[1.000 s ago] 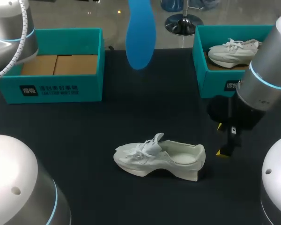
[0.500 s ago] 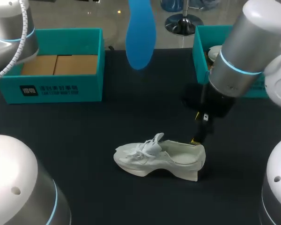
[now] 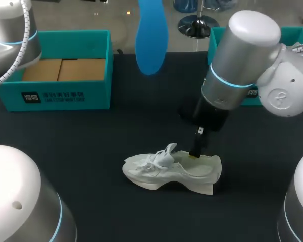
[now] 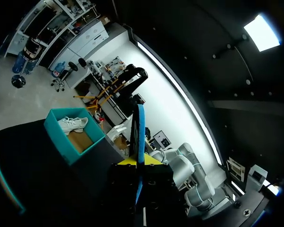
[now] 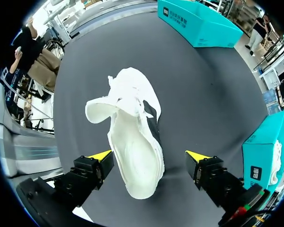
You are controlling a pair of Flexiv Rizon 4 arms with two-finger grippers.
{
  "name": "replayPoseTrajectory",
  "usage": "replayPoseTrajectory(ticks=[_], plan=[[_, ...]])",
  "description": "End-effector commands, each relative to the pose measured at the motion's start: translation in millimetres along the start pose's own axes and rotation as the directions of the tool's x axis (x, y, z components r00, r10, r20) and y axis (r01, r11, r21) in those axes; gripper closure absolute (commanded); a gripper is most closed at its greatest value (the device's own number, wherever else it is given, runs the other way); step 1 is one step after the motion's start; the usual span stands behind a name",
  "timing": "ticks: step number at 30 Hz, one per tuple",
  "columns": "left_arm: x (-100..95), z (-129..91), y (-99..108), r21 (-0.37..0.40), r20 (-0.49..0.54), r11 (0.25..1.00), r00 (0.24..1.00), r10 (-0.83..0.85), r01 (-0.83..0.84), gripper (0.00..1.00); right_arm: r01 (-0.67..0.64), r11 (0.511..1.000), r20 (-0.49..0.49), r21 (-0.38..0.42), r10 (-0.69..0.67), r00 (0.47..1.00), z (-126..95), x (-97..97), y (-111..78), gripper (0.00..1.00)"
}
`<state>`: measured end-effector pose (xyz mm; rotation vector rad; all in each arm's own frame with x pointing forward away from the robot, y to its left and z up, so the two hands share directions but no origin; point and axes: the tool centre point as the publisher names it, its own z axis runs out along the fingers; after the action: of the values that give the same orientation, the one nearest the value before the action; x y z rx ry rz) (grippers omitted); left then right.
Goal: Take the shoe out of the shoebox, open the shoe tongue, remove and reinsert the insole, then place the shoe into the shoebox
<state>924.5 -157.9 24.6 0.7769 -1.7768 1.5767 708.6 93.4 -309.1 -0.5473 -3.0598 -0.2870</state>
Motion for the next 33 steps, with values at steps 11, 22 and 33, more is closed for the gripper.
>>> replayPoseTrajectory(ticks=[11, 22, 33], plan=[[-0.7, 0, -1, -0.003, -0.001, 1.0, 1.0, 0.0, 0.0, 1.0, 0.023, 1.0, 0.011, 0.019, -0.023, 1.0, 48, -5.9, -6.8, 0.0], [-0.7, 0, -1, -0.003, -0.001, 1.0, 1.0, 0.0, 0.0, 1.0, 0.047, 0.999, -0.005, -0.006, -0.047, 0.999, 84, -15.4, -18.0, 0.0], [-0.7, 0, -1, -0.003, -0.001, 1.0, 1.0, 0.0, 0.0, 1.0, 0.091, 0.996, -0.016, -0.01, -0.091, 0.996, 90, -17.8, -21.5, 1.0]])
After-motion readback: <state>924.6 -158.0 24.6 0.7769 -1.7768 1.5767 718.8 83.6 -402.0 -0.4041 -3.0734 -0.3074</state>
